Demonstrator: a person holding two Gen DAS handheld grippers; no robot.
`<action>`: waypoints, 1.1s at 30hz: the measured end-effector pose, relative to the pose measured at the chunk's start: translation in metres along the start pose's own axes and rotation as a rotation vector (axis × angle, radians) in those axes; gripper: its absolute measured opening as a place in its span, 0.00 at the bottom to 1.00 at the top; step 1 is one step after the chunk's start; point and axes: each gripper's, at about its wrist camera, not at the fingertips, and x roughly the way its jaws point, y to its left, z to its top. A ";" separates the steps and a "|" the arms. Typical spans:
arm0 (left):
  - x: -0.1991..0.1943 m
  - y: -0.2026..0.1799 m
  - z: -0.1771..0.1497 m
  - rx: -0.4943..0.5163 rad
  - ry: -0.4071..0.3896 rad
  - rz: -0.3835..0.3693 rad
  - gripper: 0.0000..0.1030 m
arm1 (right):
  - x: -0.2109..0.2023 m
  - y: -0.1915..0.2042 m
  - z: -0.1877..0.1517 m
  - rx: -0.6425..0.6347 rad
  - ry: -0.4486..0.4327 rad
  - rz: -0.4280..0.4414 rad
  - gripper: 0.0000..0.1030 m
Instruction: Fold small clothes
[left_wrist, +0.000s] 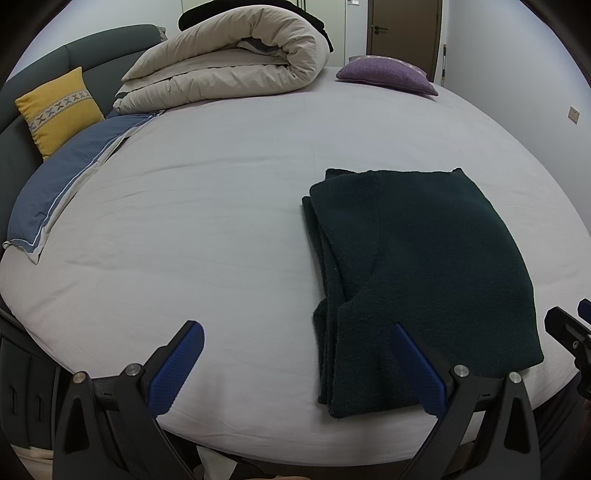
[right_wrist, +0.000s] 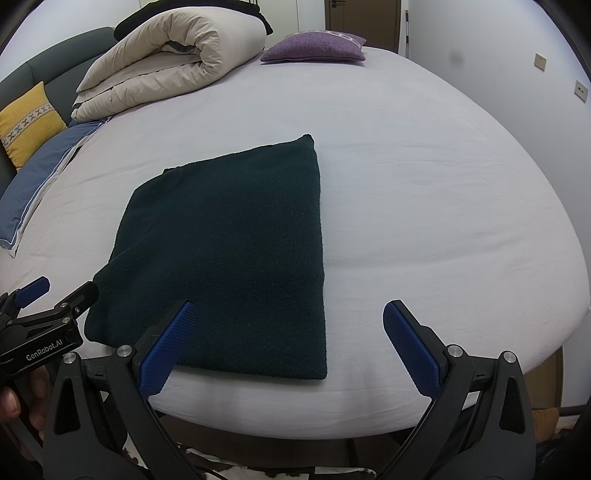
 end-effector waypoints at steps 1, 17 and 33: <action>0.000 0.000 0.000 0.000 0.001 0.000 1.00 | 0.000 0.000 0.000 0.001 0.000 0.000 1.00; 0.000 0.002 0.000 0.002 0.003 -0.002 1.00 | 0.000 -0.001 0.000 -0.002 0.002 0.004 1.00; 0.001 0.003 -0.001 0.002 0.005 -0.003 1.00 | 0.002 -0.002 -0.002 0.001 0.006 0.010 1.00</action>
